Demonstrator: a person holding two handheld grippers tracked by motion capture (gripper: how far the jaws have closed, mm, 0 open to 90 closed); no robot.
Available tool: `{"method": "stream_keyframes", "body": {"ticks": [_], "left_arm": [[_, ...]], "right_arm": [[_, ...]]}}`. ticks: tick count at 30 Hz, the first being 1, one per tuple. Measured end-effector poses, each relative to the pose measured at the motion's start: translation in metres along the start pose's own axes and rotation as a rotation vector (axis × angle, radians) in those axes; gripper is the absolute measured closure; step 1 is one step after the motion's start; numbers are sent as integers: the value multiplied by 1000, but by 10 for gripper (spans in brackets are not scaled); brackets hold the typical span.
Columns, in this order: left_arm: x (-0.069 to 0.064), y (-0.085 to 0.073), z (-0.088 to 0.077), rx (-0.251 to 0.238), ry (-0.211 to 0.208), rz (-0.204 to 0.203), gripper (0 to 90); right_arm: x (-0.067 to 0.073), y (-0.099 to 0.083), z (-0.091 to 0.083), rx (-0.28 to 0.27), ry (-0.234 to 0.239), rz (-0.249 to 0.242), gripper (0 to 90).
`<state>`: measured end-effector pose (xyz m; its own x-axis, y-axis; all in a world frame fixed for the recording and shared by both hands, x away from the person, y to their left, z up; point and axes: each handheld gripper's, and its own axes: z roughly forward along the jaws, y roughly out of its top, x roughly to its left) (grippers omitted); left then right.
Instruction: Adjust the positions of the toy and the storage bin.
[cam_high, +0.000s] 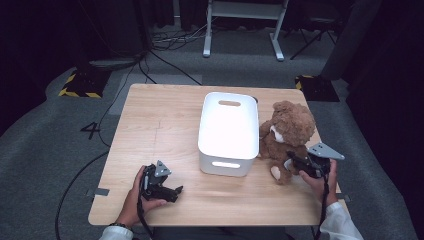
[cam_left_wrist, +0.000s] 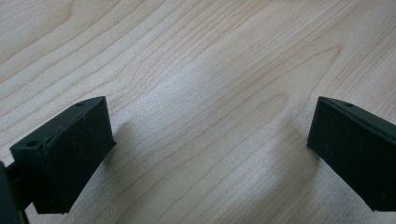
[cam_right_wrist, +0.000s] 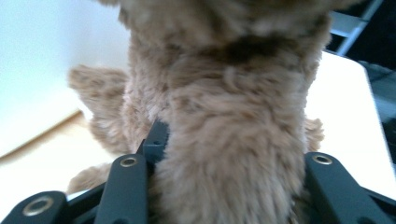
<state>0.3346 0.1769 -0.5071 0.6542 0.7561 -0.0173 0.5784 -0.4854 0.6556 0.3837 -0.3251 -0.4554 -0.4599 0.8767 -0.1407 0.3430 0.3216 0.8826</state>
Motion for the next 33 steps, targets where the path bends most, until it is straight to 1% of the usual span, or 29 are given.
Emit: {"method": "stream_keyframes", "body": {"ticks": [2,3,6,7,8,9,11,12,13,15,20,22,25,27,28,29,30,31,32,33], "left_arm": [[0,0,0,0,0,0,2],[0,0,0,0,0,0,2],[0,0,0,0,0,0,2],[0,0,0,0,0,0,2],[0,0,0,0,0,0,2],[0,0,0,0,0,0,2],[0,0,0,0,0,0,2],[0,0,0,0,0,0,2],[0,0,0,0,0,0,2],[0,0,0,0,0,0,3],[0,0,0,0,0,0,3],[0,0,0,0,1,0,2],[0,0,0,-2,3,-3,3],[-1,0,1,-6,7,-8,4],[-1,1,1,-6,8,-9,34],[-2,3,1,-16,9,-18,97],[-3,5,1,-27,11,-14,97],[-3,7,0,-41,-6,-14,203],[-3,9,-1,-52,-19,-17,194],[-3,13,-2,-51,-18,-14,194]], "right_arm": [[-2,-1,-5,-8,40,-4,537],[-2,-1,-6,-11,46,-4,536],[-5,-1,-12,-17,105,9,525],[-5,-1,-13,-19,118,11,528],[-5,-1,-15,-20,127,11,553],[-4,-1,-16,-16,130,7,575],[0,0,-18,5,123,-26,601],[2,0,-18,10,121,-34,612],[6,-1,-19,15,128,-32,623],[7,-2,-19,17,131,-33,624],[14,-2,-19,16,177,-17,626],[16,-2,-18,18,179,-22,624],[17,-2,-18,15,185,-17,621],[18,-1,-17,13,179,-20,621],[17,-1,-16,13,179,-18,621],[17,-1,-16,13,179,-18,621],[17,-1,-16,13,179,-18,621],[17,-1,-16,13,179,-18,621],[16,-1,-16,13,176,-18,621],[16,-1,-16,13,176,-18,621]]}}
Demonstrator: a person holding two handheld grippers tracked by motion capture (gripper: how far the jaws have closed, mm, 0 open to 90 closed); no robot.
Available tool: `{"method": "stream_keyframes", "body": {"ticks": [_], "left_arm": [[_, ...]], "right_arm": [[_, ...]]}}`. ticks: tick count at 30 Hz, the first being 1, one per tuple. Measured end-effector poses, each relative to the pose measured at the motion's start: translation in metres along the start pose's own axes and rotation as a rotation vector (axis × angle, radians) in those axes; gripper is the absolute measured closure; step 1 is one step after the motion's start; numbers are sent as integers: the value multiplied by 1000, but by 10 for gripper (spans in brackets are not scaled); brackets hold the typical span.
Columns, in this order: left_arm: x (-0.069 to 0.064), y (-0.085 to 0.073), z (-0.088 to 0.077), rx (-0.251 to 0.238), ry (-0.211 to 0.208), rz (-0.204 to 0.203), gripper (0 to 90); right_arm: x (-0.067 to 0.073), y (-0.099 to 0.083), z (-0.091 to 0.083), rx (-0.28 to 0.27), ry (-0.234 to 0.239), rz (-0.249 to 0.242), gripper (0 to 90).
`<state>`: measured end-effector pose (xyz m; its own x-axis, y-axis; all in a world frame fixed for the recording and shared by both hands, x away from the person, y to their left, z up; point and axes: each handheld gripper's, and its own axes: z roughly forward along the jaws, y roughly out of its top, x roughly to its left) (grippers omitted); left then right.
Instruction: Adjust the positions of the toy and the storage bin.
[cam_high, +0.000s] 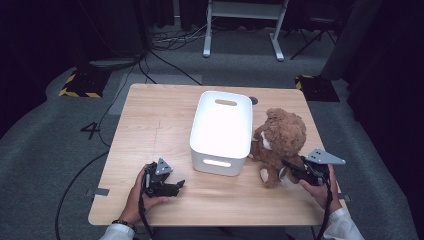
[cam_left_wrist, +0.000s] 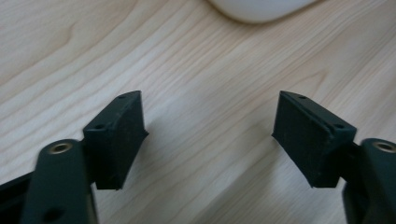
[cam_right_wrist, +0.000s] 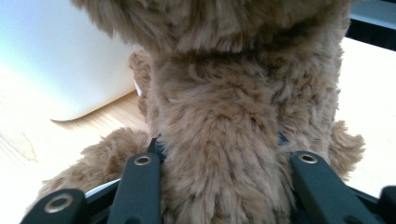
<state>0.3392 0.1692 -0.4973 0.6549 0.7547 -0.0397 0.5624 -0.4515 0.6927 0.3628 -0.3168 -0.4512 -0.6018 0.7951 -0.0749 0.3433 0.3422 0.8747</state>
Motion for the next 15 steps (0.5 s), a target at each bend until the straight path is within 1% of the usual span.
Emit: {"method": "stream_keyframes", "body": {"ticks": [1,2,3,4,6,8,10,11,12,13,14,15], "left_arm": [[0,7,-4,-34,5,-7,181],[0,7,-4,-34,5,-7,213],[1,12,-8,-62,6,-8,213],[1,16,-11,-82,11,-16,161],[2,22,-19,-130,14,-26,166],[4,31,-28,-195,18,-43,175],[8,40,-38,-273,-18,-87,175],[9,45,-41,-286,-14,-95,175],[10,53,-45,-304,8,-90,175],[10,53,-45,-304,8,-90,175],[11,57,-46,-313,16,-86,175],[12,60,-47,-321,14,-86,175]], "right_arm": [[0,0,0,0,-1,-3,620],[0,0,0,0,-2,-4,620],[0,0,0,0,-2,-4,620],[0,0,0,1,-1,-8,620],[0,0,0,1,1,-9,620],[-2,-1,0,-1,2,-11,619],[-2,-1,0,-1,3,-10,619],[-3,-1,0,-1,4,-12,619],[-2,-1,0,-1,4,-12,619],[-2,-1,0,-1,4,-12,619],[-2,-1,0,0,3,-13,619],[-2,-1,0,-1,3,-16,618]]}}
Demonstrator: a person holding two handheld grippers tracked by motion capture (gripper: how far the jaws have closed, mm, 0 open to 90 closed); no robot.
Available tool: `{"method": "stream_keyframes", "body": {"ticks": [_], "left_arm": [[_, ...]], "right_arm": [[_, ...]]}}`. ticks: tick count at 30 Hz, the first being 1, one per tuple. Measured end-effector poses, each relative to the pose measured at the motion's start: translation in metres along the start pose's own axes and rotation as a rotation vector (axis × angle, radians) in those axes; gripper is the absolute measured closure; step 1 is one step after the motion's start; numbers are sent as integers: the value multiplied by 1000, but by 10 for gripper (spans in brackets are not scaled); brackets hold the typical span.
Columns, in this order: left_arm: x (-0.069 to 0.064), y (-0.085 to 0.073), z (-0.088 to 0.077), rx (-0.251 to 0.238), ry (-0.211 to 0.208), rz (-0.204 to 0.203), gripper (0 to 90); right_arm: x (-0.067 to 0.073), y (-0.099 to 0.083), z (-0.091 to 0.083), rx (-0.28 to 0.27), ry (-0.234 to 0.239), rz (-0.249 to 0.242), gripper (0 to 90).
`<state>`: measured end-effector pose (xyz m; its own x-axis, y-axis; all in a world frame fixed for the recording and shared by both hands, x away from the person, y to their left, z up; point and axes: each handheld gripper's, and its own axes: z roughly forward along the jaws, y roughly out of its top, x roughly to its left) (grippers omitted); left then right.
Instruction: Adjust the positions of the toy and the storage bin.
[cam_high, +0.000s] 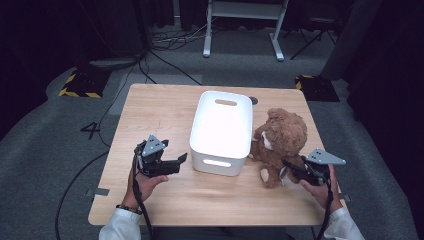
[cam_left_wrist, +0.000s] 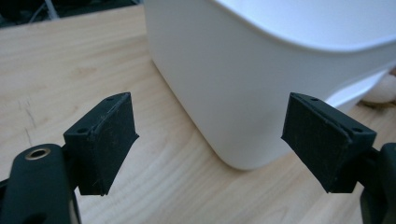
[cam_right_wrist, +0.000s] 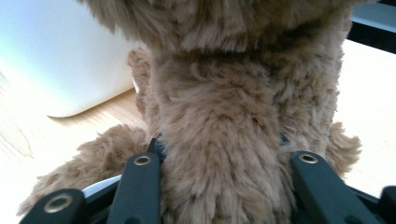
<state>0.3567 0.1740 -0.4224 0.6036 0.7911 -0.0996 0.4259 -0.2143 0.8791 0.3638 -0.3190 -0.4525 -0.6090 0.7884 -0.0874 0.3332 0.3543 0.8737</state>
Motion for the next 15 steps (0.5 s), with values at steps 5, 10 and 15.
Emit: {"method": "stream_keyframes", "body": {"ticks": [5,10,15], "left_arm": [[2,14,6,-10,-8,-6,186],[9,25,19,7,23,9,340],[18,35,24,-10,-45,-40,366]], "right_arm": [[-1,-1,0,-2,4,1,615],[-2,-1,0,-1,1,1,613],[-2,-1,0,-3,3,-1,612]]}}
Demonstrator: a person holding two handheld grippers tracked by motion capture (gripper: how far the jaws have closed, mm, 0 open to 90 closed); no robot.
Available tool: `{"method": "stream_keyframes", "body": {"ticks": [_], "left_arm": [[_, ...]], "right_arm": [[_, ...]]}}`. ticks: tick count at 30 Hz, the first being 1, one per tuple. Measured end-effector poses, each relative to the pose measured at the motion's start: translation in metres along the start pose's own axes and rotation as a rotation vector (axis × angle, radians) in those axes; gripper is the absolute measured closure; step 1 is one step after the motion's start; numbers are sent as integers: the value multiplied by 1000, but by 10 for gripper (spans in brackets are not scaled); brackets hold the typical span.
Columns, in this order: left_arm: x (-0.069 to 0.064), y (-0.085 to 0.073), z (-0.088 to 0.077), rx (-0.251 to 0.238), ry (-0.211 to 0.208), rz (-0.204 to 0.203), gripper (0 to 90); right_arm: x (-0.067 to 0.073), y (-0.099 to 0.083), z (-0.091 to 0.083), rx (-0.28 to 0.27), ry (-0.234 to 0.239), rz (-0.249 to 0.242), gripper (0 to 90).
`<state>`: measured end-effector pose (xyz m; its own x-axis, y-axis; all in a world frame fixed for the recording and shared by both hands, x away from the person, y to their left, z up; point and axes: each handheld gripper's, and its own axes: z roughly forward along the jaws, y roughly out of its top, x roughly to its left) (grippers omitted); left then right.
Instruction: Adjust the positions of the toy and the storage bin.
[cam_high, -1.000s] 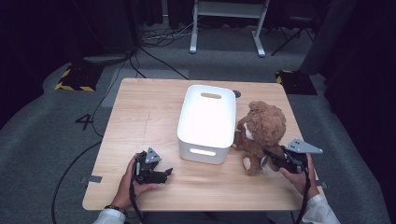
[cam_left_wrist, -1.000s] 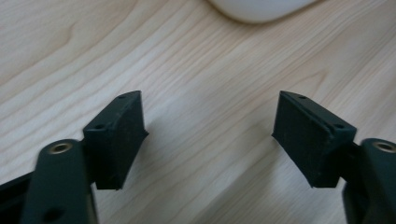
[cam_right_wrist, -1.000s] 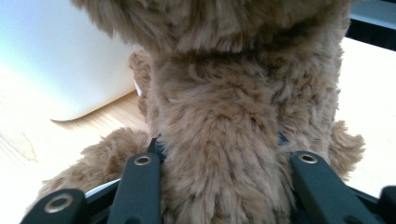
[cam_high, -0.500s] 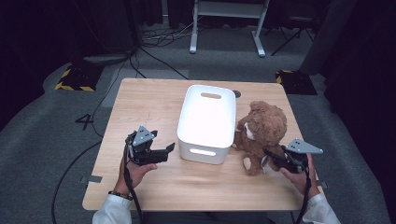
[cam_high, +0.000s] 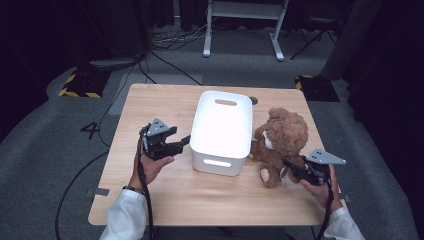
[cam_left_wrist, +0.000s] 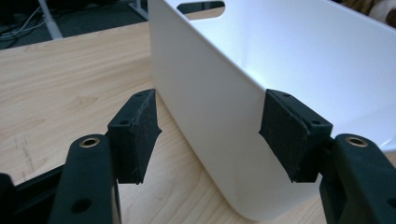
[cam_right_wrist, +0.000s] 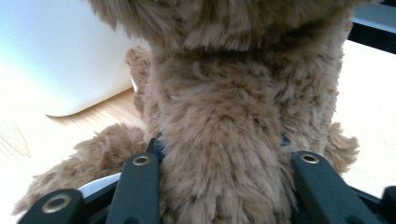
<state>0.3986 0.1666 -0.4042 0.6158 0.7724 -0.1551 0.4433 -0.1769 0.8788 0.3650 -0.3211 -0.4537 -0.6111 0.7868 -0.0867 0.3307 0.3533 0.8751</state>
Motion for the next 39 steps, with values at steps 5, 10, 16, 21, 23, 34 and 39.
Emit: {"method": "stream_keyframes", "body": {"ticks": [5,10,16,21,23,34,39], "left_arm": [[7,18,6,5,-29,-20,313],[0,34,22,40,-41,23,302],[2,51,51,148,0,18,423],[5,51,70,219,51,26,540],[6,49,71,225,33,34,564],[6,43,60,189,139,-12,730],[4,39,55,175,213,-56,732]], "right_arm": [[0,0,0,0,0,-2,612],[0,0,1,0,-2,-3,612],[0,0,0,4,-3,-12,611],[0,0,0,3,-2,-15,611],[0,0,0,3,-2,-17,611],[1,0,2,7,-6,-25,610],[2,1,3,12,-15,-24,610]]}}
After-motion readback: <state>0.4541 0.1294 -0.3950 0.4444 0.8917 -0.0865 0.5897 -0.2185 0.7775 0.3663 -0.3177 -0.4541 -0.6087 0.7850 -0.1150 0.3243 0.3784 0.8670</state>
